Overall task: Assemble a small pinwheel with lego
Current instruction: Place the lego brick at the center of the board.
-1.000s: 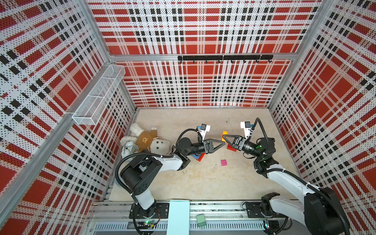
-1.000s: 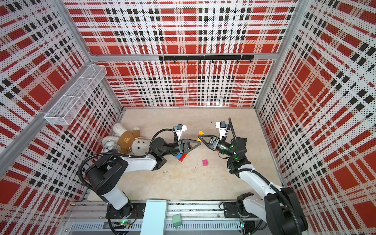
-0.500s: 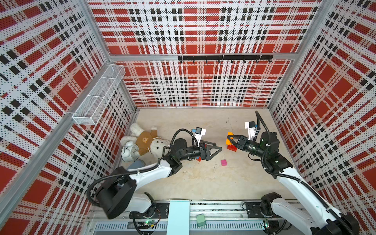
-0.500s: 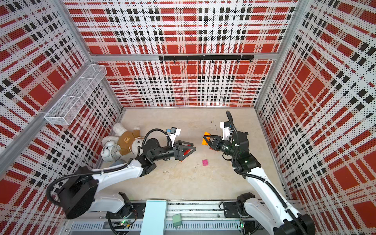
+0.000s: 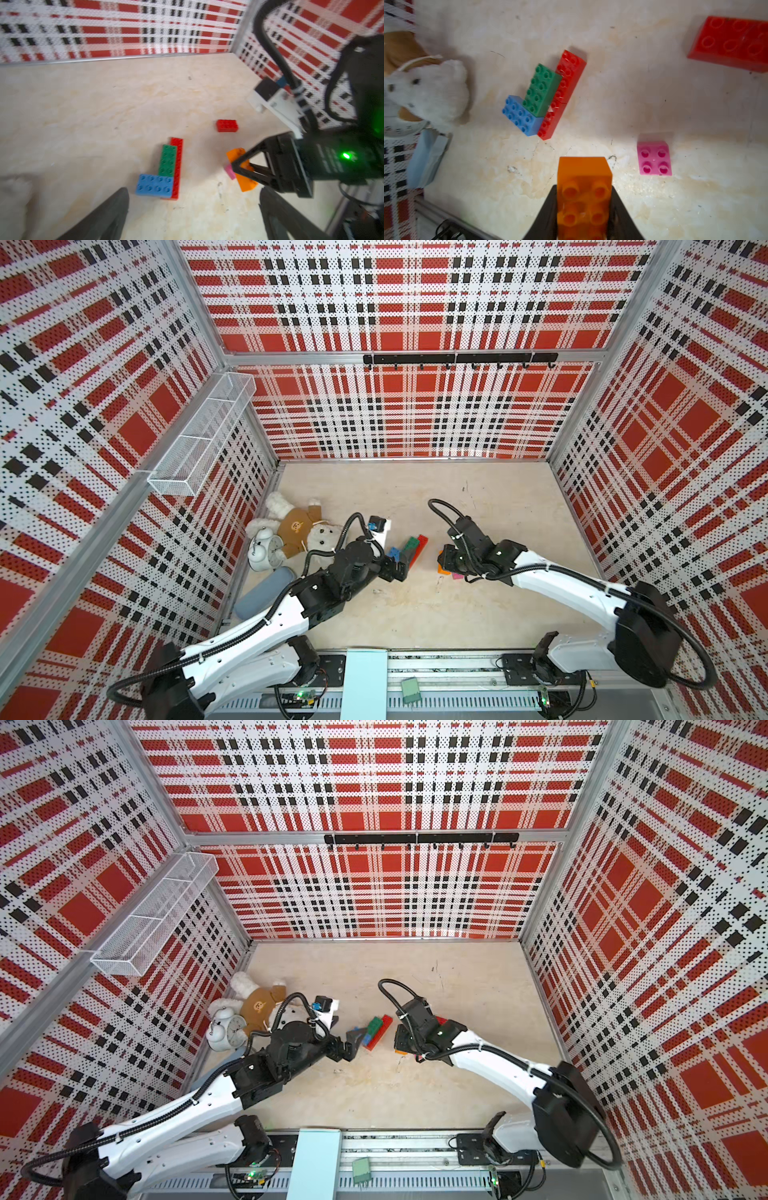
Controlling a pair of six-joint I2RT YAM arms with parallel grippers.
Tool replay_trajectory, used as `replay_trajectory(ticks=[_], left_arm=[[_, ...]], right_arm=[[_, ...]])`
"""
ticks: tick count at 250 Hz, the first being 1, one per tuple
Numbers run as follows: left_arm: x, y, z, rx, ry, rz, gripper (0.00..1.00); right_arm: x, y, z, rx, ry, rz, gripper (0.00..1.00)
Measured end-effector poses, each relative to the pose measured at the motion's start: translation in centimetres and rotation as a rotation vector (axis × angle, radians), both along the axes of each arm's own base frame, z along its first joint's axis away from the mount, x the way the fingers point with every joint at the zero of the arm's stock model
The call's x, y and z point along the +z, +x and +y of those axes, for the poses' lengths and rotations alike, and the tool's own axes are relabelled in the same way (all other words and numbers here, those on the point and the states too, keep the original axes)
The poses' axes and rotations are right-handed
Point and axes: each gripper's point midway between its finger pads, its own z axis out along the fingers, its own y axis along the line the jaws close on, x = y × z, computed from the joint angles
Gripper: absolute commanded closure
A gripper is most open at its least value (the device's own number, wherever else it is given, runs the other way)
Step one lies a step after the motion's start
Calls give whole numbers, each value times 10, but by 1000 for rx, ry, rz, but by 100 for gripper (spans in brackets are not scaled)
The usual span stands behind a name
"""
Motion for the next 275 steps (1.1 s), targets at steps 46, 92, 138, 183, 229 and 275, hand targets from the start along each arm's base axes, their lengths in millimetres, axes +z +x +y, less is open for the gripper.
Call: replay_trajectory(ticks=[46,92,138,183,229,275], left_arm=[[27,-6,39,97,-135,-20,1],[42,-5,84,196,-317,-57,0],[11,14,106,328,-334,99,1],[-21,19,98,316,-348,247,0],[-22,14,87,264,-398,274,1],[-35,13,82,246,-369,335,1]], right_arm=[[-27,-1,0,-75,-56,45,90],[-50,2,1,-116,-87,78,90],[-61,7,6,-137,-99,95,86],[-68,6,9,-135,-102,110,81],[-73,6,12,-130,-97,120,73],[-77,5,15,-119,-93,134,56]])
